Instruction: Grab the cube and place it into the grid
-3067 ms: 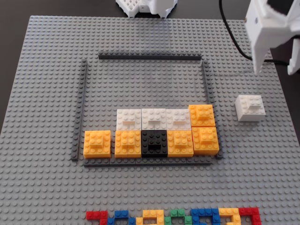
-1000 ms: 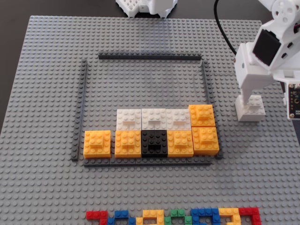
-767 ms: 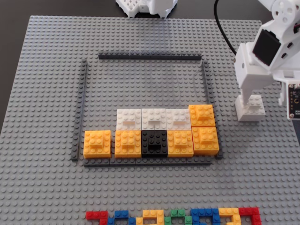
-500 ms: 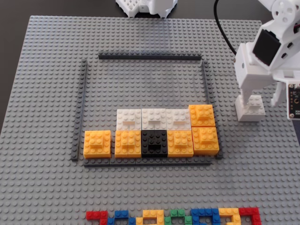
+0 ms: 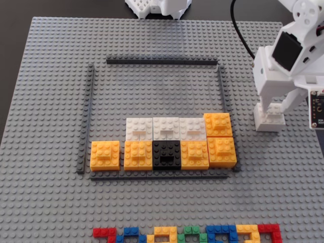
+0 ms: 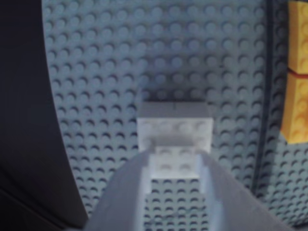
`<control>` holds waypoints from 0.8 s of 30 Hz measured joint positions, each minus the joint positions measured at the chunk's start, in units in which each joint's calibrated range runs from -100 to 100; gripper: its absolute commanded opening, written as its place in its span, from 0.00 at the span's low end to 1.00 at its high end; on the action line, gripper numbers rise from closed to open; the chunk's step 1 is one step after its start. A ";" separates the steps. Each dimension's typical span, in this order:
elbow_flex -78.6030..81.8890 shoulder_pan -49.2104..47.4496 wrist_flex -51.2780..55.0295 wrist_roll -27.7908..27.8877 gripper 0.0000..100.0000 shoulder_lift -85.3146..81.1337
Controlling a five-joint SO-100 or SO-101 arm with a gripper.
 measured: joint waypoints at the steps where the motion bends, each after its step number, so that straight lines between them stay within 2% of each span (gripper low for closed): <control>1: 0.00 0.00 0.00 0.00 0.01 0.00; 16: 0.09 0.58 2.64 1.42 0.00 -1.61; 24: 1.24 0.95 4.20 3.27 0.00 -12.30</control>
